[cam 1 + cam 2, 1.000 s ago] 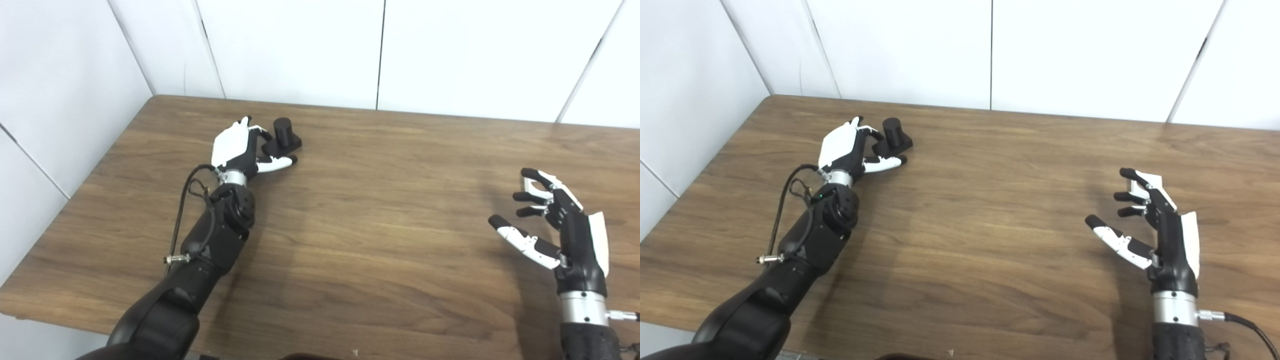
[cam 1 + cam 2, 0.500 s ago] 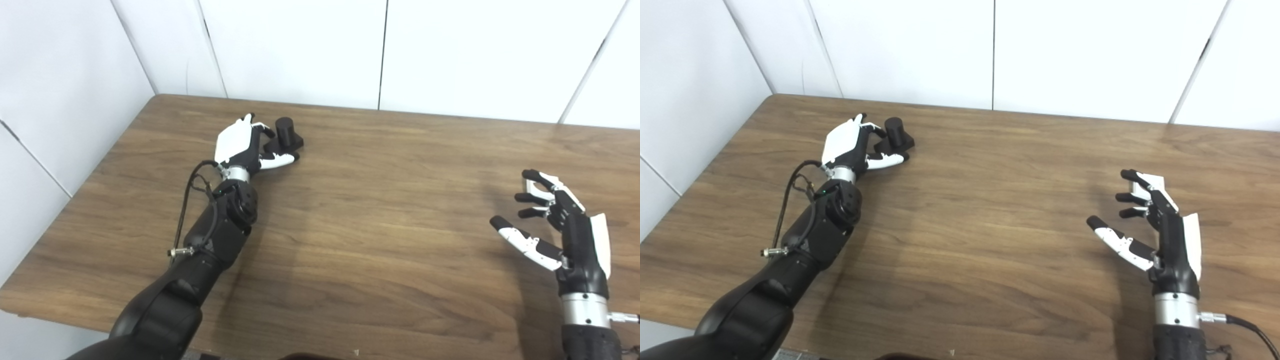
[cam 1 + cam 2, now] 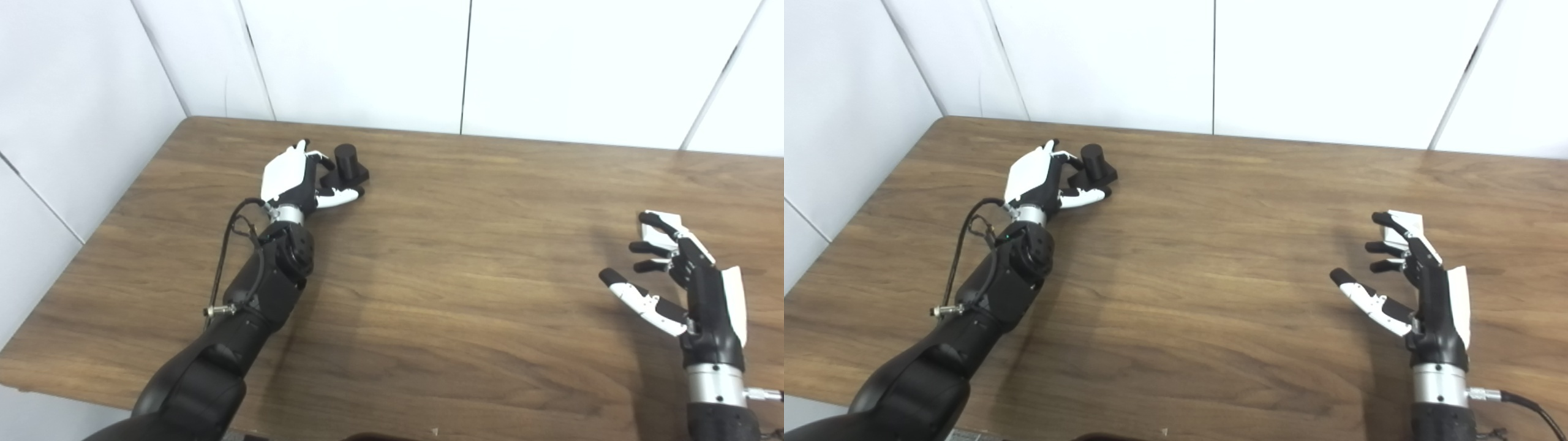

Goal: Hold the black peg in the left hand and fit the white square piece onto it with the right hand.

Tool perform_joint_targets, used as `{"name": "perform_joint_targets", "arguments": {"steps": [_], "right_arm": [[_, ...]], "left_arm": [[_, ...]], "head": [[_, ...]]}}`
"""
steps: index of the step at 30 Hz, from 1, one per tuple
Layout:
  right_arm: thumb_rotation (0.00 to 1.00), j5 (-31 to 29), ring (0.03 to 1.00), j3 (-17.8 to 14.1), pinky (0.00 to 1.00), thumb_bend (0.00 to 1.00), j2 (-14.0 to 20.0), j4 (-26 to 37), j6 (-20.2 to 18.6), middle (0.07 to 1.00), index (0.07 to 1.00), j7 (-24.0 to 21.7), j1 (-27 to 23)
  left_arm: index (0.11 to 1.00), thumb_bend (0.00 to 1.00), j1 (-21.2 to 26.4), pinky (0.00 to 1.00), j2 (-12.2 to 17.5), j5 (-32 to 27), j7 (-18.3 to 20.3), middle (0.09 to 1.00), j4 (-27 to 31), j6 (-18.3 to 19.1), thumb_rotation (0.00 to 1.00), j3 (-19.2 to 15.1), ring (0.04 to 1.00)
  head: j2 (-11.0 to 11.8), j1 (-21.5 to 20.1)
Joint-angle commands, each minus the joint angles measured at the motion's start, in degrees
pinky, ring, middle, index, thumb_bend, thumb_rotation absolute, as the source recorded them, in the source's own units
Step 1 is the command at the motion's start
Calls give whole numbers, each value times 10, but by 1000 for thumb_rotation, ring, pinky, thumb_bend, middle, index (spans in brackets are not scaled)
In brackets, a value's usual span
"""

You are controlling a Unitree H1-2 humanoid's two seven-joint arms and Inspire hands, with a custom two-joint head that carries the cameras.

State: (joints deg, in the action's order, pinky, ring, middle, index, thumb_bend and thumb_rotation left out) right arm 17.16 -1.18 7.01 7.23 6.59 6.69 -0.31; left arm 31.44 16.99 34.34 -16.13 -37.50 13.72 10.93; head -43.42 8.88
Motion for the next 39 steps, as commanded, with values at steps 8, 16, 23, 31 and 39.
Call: {"name": "perform_joint_targets", "arguments": {"steps": [8,16,23,31,39], "right_arm": [[231,3,675,-5,542,666,0,8,11,839,770,8,2],[243,5,672,-6,533,670,1,8,9,844,774,7,1],[263,11,669,-5,535,676,0,10,5,839,773,9,1],[257,8,674,-7,549,676,1,13,4,841,775,7,1],[256,4,676,-8,534,671,2,15,1,845,779,6,1]], "left_arm": [[676,852,41,1000,4,-9,-4,996,-22,-23,477,6,1000],[669,856,47,1000,1,-15,-10,990,-31,-32,467,8,1000],[666,848,49,1000,1,-18,-11,989,-31,-34,456,7,1000],[644,830,51,1000,-1,-28,-15,972,-37,-45,431,8,1000],[542,701,52,1000,-9,-46,-33,937,-50,-81,213,-2,1000]], "head": [[-1,-2],[-1,-1],[-2,-1],[-4,-4],[-5,-5]]}}
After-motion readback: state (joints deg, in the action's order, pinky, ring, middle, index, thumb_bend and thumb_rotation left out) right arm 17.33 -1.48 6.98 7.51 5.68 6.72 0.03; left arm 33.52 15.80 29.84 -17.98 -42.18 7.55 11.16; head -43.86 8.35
